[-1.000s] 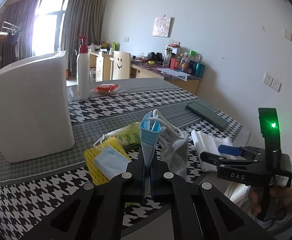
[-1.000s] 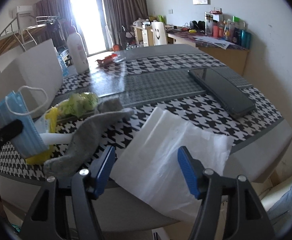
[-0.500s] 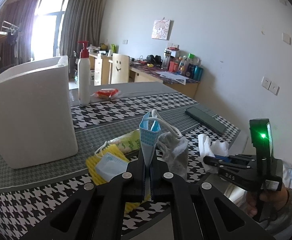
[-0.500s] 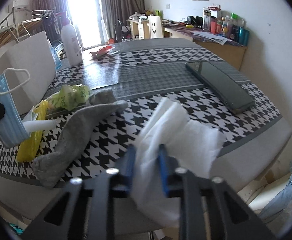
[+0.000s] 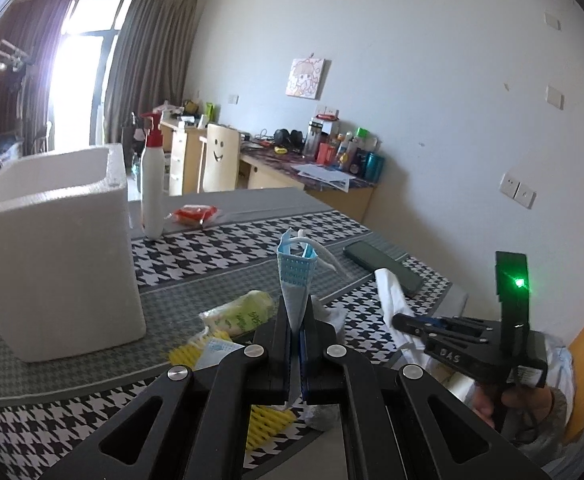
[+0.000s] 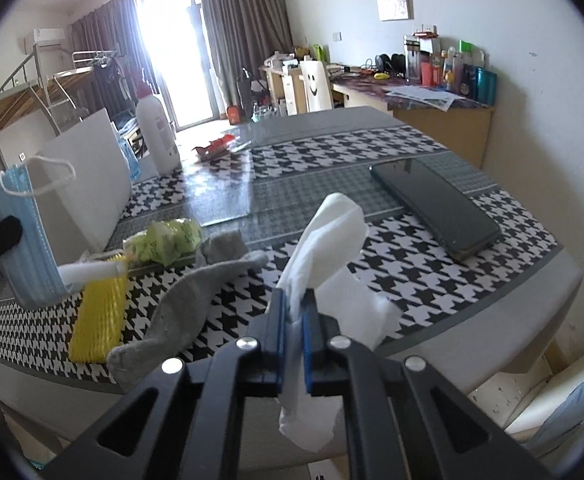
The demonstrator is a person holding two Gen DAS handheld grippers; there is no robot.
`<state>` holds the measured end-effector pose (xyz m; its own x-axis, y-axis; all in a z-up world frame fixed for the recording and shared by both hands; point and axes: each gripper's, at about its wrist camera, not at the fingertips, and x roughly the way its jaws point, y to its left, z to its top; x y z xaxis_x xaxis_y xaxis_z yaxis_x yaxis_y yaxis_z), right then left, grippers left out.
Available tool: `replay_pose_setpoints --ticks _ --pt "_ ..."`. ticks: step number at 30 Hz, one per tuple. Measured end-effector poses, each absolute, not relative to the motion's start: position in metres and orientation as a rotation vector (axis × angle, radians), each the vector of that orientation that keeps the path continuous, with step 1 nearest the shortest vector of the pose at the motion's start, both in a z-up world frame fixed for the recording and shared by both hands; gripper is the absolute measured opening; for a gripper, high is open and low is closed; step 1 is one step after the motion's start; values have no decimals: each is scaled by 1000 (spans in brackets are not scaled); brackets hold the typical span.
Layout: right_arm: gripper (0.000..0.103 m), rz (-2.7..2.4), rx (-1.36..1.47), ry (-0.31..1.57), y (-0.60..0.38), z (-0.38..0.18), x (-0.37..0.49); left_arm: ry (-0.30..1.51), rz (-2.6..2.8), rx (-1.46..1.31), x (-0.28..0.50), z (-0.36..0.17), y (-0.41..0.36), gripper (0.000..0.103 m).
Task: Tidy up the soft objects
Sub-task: 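Lift the blue mask with the left gripper while the right gripper lifts the tissue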
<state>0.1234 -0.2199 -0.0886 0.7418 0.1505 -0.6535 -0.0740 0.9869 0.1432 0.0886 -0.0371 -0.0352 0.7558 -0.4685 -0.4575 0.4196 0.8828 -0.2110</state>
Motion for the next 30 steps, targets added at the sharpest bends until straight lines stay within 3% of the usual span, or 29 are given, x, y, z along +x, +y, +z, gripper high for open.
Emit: replay_pose_setpoints --ticks 16,30 --pt "10 376 75 572 -182 -50 88 518 -481 -73 95 -27 -39 3" --pt "10 495 38 580 -147 -55 98 520 -542 -81 92 -20 -42 3"
